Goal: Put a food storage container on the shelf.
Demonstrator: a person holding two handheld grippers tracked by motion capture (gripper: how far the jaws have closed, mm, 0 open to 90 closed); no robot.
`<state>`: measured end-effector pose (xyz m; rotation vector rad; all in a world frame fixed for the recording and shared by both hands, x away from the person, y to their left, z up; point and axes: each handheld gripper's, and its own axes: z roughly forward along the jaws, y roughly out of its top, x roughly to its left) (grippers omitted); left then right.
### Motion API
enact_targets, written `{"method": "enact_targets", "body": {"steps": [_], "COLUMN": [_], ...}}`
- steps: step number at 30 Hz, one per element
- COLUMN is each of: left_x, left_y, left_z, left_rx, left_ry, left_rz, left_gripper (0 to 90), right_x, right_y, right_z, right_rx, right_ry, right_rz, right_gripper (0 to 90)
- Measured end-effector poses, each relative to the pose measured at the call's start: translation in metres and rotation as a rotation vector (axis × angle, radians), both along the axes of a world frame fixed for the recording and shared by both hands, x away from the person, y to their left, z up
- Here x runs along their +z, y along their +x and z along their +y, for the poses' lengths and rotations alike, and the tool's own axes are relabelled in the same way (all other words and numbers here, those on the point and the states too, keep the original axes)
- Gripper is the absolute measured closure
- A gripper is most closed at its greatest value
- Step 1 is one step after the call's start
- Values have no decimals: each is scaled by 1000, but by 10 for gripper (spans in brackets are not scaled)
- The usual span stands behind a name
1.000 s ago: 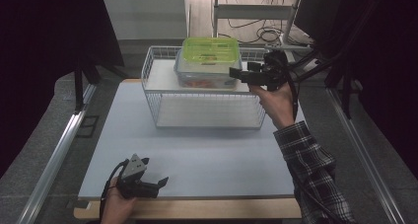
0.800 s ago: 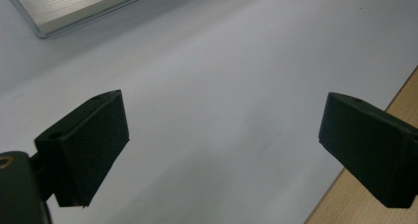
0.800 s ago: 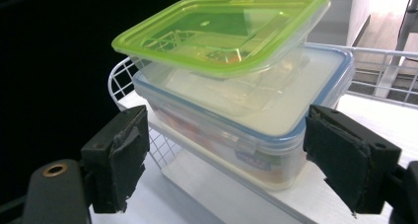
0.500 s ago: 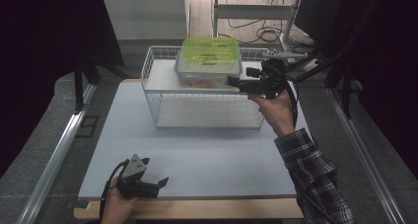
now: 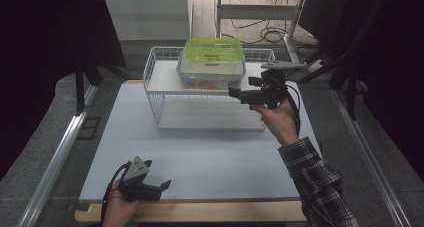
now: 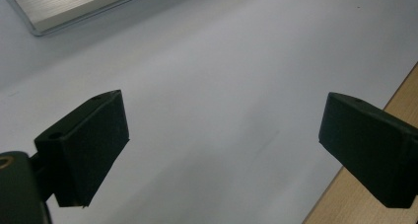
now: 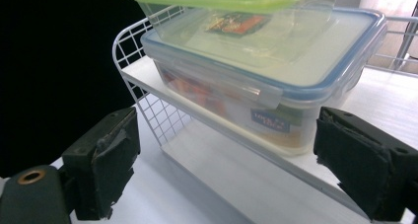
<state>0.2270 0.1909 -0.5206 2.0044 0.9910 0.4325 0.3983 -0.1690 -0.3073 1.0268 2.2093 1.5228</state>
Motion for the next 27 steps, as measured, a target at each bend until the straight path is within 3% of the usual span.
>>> {"method": "enact_targets", "body": {"steps": [14, 27], "left_x": [0, 0], "left_y": [0, 0], "left_z": [0, 0], "left_rx": [-1, -1], "left_ry": [0, -3], "left_rz": [1, 0], "left_gripper": [49, 49], "right_x": [-11, -24], "right_y": [-10, -19], "right_z": [-2, -5], "right_rx": [8, 30], "right_ry": [-43, -59], "right_rz": [-28, -25], "right_gripper": [72, 53]}}
